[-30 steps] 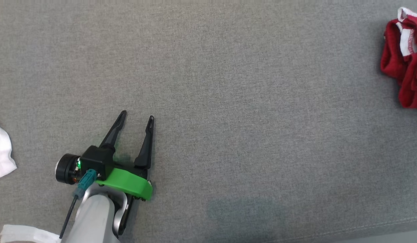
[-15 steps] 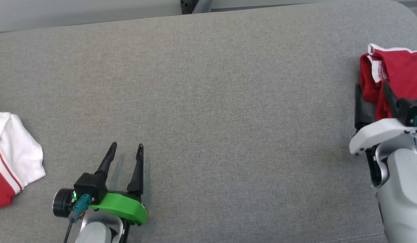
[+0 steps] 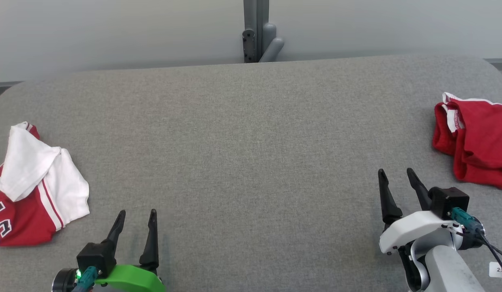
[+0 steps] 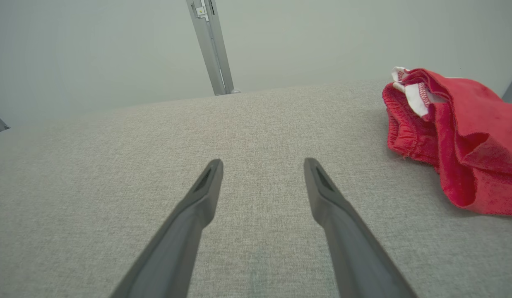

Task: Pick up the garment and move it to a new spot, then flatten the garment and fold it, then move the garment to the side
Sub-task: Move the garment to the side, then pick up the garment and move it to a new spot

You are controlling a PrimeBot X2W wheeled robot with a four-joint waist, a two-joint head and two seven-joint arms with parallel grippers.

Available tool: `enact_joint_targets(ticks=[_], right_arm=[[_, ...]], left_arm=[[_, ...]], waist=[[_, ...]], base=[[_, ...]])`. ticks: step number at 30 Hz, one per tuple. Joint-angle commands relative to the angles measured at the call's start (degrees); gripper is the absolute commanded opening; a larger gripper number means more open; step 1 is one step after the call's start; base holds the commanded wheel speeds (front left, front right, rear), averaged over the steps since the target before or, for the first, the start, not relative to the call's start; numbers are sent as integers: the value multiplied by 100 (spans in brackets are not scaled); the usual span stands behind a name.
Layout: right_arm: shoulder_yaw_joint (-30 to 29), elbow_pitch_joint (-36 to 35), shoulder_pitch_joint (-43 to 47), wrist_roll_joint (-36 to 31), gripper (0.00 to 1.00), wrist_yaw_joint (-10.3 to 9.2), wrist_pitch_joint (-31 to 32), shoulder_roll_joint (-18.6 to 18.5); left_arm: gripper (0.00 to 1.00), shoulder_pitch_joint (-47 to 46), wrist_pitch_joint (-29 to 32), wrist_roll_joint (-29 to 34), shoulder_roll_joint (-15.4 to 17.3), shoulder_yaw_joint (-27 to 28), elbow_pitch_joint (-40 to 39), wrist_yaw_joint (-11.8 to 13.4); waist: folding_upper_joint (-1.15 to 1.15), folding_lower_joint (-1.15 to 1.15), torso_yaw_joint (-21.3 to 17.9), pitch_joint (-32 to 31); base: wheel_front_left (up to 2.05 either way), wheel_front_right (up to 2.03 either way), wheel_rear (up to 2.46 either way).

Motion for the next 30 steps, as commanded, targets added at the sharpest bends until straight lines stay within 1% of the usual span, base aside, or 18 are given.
enact_joint_targets(ticks=[1,5,12,22,26,30], right_arm=[[31,-62,124,-9,100,-8,-3,29],[-18,-272,257,-49,100,-8,-2,46],[84,-538,449,-72,100,-8,-3,82],[160,-603,584,6,100,-8,-2,99],[267,-571,643,65,100,-7,-3,102],[354,-574,641,104,100,-8,-2,97]], left_arm=[[100,94,4,64,7,47,3,17],[100,204,4,72,5,168,-5,41],[100,322,4,15,4,291,-66,90],[100,410,4,-62,3,316,-98,108],[100,378,4,-140,6,309,-46,200],[100,330,4,-96,9,355,17,256]], waist=[[0,0,87,-219],[0,0,80,-417],[0,0,31,-639],[0,0,-19,-649],[0,0,210,-560],[0,0,644,-485]], base=[[0,0,0],[0,0,0],[0,0,0],[0,0,0],[0,0,0],[0,0,0]])
